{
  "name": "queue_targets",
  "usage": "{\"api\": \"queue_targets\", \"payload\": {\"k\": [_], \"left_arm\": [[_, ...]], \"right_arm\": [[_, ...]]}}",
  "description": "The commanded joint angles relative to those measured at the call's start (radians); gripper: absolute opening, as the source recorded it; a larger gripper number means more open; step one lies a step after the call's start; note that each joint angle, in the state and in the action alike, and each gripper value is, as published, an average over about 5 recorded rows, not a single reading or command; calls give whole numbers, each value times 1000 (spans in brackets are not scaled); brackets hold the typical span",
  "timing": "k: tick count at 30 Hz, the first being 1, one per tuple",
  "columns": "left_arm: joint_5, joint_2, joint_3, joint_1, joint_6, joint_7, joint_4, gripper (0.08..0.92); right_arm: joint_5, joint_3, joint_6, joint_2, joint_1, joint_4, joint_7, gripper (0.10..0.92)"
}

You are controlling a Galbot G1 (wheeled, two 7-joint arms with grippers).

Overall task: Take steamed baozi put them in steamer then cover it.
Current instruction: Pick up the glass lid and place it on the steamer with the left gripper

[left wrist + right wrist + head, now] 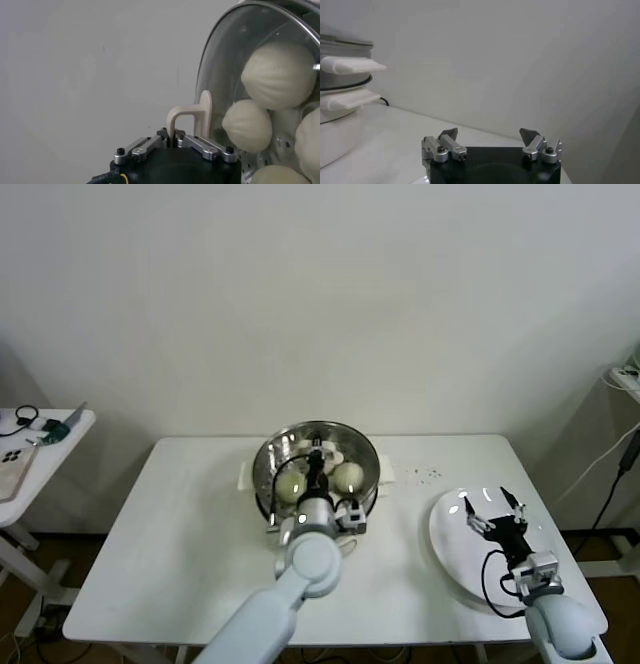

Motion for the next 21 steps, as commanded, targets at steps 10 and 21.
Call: {"api": "queue_targets", "payload": {"k": [10, 21], "left_arm": [[8, -2, 3, 6, 47, -16, 10, 146], [31, -10, -8, 20, 41, -12, 9, 182]], "right_arm": [[-4, 2, 5, 7, -1, 0, -7, 823], [-3, 5, 8, 8, 0, -3, -23, 823]]}}
